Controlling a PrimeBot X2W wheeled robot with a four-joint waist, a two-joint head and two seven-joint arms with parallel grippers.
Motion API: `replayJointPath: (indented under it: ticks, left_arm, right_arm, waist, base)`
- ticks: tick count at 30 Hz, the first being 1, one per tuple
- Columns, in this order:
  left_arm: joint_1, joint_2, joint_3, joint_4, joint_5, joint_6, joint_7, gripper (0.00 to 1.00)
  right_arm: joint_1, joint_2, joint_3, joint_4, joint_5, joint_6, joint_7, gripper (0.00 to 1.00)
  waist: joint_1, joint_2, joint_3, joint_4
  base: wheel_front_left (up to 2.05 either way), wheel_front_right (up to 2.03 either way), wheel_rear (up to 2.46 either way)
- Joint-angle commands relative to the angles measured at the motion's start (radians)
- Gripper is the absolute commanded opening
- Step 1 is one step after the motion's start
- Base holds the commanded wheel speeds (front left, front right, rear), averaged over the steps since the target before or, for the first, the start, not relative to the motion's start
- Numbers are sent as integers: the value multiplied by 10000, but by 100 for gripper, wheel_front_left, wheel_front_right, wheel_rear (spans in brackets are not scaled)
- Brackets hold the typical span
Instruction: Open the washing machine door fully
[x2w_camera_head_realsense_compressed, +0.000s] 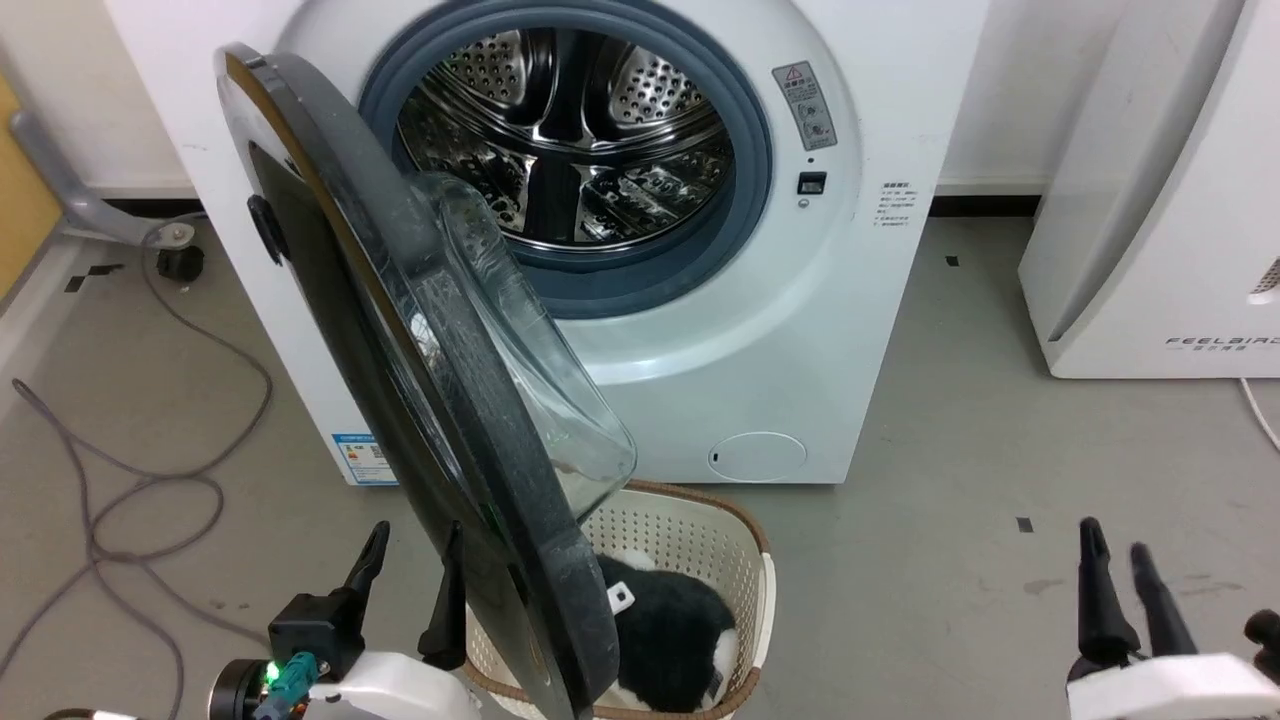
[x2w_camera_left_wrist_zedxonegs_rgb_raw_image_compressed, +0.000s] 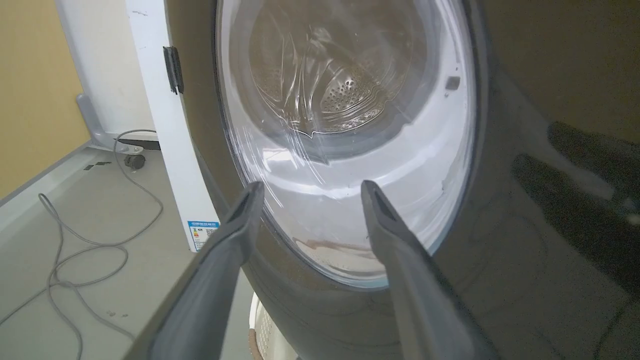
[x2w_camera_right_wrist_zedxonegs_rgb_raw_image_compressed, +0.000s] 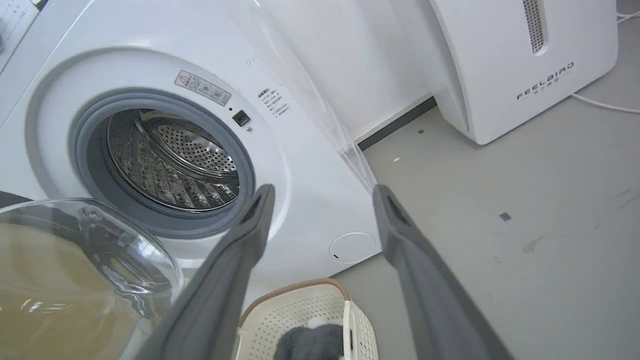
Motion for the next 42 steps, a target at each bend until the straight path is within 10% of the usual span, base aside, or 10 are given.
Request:
replayJointPath:
  ticks: [1, 9, 28, 30, 31, 42]
  left_arm:
    - [129, 101, 12, 22, 57, 31, -53, 100]
    - [110, 204, 10, 21, 78, 68, -53, 100]
    - [93, 359, 83, -34, 28, 175, -53, 100]
    - [101, 362, 57, -24, 25, 173, -53, 13]
    - [101, 364, 45, -34, 27, 176, -53, 0]
    - [36, 511, 87, -567, 2, 203, -49, 0]
  right_arm:
    - [481, 448, -654, -711, -1660, 10, -38, 100]
    - [1388, 976, -1454, -3443, -5717, 10, 276, 100]
    - [2435, 987, -314, -5232, -7131, 10, 2017, 100]
    - [2419, 988, -344, -5205, -7108, 10, 2022, 100]
    - [2416, 988, -355, -5189, -7096, 10, 2024, 100]
    - [2371, 988, -427, -5059, -6956, 10, 2029, 100]
  waist:
    - [-1, 0, -29, -15]
    - [-1, 0, -52, 0]
    - [-1, 0, 83, 72]
    - [-1, 0, 86, 71]
    - [-1, 0, 88, 72]
    - [-1, 0, 66, 45]
  base:
    - [0, 0, 0]
    - [0, 0, 0]
    - [0, 0, 0]
    - [0, 0, 0]
    - [0, 0, 0]
    - [0, 0, 0]
